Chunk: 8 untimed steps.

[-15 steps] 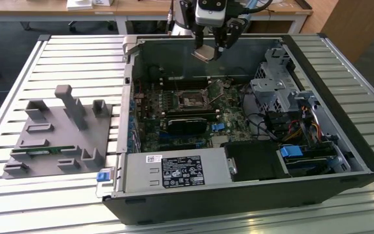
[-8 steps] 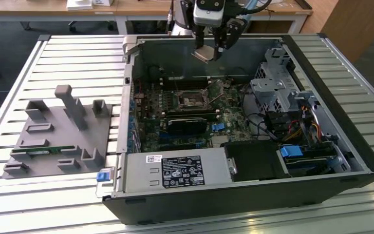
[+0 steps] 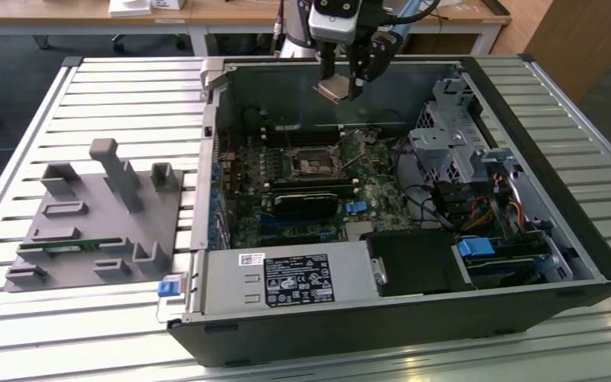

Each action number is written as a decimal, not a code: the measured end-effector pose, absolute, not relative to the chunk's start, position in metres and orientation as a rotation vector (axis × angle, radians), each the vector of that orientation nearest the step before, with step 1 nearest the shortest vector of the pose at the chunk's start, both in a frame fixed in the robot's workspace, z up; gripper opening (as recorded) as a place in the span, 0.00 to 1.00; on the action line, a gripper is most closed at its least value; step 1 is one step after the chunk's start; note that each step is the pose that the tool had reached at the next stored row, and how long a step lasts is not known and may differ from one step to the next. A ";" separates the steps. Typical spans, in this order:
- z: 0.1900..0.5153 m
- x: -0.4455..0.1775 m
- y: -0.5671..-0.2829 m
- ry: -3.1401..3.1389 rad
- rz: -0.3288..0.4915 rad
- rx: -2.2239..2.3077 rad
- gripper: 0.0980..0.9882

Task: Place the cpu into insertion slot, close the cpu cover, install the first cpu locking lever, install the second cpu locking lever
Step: 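Place the cpu into insertion slot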

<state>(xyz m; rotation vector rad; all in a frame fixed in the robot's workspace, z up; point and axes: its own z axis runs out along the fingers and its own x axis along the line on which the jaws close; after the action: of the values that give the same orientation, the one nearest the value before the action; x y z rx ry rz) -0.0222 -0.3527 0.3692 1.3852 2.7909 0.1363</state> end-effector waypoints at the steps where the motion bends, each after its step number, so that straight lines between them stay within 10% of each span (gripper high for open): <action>1: 0.369 -0.022 -0.353 2.784 0.136 1.398 0.49; 8: 0.369 -0.022 -0.353 2.737 0.135 1.483 0.49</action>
<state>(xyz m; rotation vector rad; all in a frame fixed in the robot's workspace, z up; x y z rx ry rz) -0.0223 -0.3526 0.3688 1.4827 2.7368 0.1349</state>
